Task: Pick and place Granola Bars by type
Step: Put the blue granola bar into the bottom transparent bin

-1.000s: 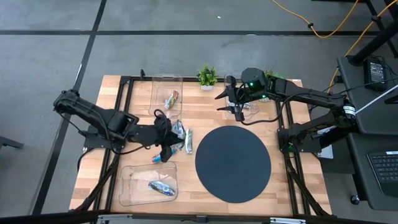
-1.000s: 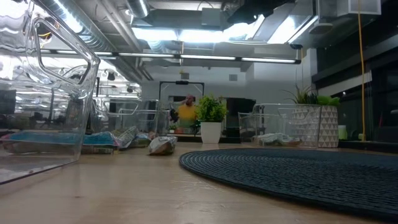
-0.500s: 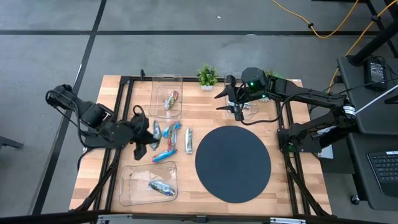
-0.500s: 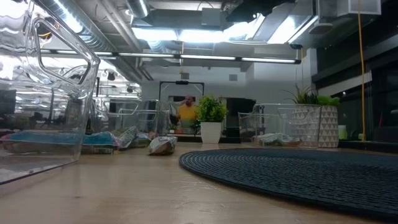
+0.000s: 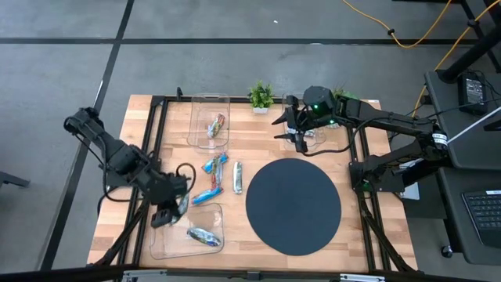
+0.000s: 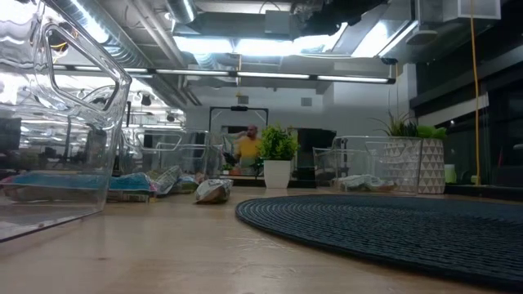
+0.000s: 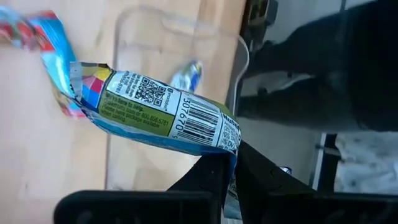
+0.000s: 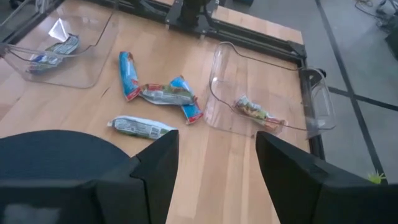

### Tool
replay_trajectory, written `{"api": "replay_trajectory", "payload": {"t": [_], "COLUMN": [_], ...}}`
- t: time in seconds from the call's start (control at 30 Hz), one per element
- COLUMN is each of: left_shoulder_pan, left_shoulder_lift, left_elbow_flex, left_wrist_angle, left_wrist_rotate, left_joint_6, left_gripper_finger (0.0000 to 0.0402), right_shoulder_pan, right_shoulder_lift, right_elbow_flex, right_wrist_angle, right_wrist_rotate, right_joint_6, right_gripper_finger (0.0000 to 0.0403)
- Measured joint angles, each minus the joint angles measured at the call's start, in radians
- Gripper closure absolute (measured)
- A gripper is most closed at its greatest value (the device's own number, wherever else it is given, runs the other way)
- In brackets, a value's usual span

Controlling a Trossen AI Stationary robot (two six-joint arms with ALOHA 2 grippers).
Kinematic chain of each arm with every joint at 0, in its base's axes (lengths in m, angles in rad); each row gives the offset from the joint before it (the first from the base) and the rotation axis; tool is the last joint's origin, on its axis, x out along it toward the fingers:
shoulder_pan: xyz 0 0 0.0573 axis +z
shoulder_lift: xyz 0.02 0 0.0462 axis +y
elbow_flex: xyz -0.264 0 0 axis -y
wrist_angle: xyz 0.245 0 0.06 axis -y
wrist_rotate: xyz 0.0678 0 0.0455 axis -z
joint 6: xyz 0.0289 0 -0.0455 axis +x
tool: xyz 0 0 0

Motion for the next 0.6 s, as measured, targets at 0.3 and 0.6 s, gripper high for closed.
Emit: {"api": "replay_trajectory", "payload": {"t": [0.3,0.6], "left_shoulder_pan": [-0.112,-0.158], "left_shoulder_lift": [0.128,0.307], "left_elbow_flex": [0.000,0.000], "left_wrist_angle": [-0.002,0.017], "left_wrist_rotate": [-0.004,-0.036], "left_joint_6": [-0.045,0.025], "left_gripper_finger": [0.0387,0.0386], "right_shoulder_pan": [0.000,0.000], "right_shoulder_lift": [0.000,0.000], "right_elbow_flex": [0.000,0.000], "right_wrist_angle": [0.020,0.027], "right_wrist_rotate": [0.000,0.000], "right_joint_6": [0.000,0.000], "right_gripper_finger": [0.0186,0.0186]}}
